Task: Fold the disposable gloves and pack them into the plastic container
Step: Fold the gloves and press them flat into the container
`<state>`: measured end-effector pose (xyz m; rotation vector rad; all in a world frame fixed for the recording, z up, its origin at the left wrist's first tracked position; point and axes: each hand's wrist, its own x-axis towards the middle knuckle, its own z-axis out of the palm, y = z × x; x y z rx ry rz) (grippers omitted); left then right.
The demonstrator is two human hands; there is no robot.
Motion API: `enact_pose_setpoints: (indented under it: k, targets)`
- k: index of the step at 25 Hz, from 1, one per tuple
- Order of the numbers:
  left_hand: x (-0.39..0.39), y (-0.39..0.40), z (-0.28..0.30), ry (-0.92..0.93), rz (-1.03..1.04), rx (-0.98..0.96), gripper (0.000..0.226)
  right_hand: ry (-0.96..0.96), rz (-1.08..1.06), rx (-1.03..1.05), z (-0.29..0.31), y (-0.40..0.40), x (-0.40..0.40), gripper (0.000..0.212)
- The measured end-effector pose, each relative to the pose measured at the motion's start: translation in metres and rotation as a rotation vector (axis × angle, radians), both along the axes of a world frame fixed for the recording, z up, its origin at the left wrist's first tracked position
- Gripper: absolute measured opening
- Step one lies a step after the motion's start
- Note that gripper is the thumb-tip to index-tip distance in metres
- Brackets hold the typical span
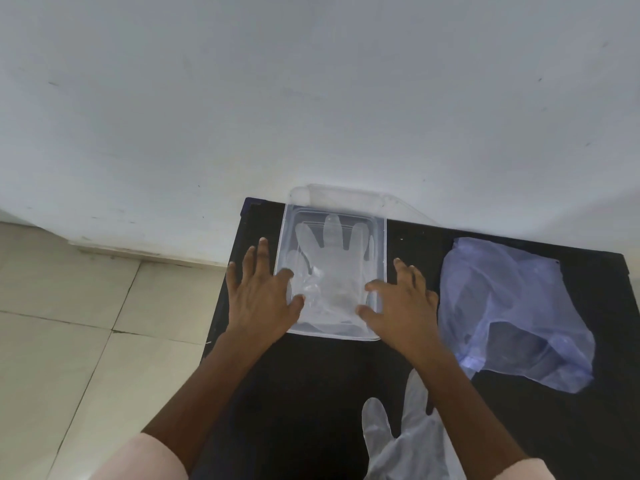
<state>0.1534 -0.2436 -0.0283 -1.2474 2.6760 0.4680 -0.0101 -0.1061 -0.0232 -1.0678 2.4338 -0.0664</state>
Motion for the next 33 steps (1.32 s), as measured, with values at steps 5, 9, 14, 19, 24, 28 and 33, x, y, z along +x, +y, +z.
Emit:
enact_pose_setpoints:
  k: [5, 9, 14, 19, 24, 28, 33]
  targets:
    - [-0.022, -0.001, 0.001, 0.336, -0.156, 0.144, 0.035, -0.210, -0.195, -0.508, 0.002, -0.013, 0.021, 0.032]
    - [-0.045, -0.017, -0.024, -0.116, -0.274, 0.238, 0.047, -0.637, -0.413, -0.230, -0.008, -0.041, 0.024, 0.043]
    - [-0.052, -0.019, -0.037, -0.319, -0.403, 0.189, 0.061, -0.688, -0.470, -0.163, -0.024, -0.053, 0.018, 0.049]
    - [-0.046, -0.030, -0.013, 0.201, -0.231, 0.253, 0.040, -0.585, -0.400, -0.264, -0.029, -0.052, 0.018, 0.040]
    - [-0.035, -0.052, 0.018, 0.783, 0.273, 0.345, 0.028, -0.531, -0.262, -0.346, -0.042, -0.071, 0.025, 0.019]
    - [-0.026, -0.054, 0.015, 0.801, 0.302, 0.412, 0.025, -0.544, -0.253, -0.340, -0.048, -0.076, 0.024, 0.020]
    - [-0.025, -0.044, 0.018, 0.836, 0.326, 0.512, 0.018, -0.671, -0.446, -0.575, -0.019, -0.057, 0.011, 0.014]
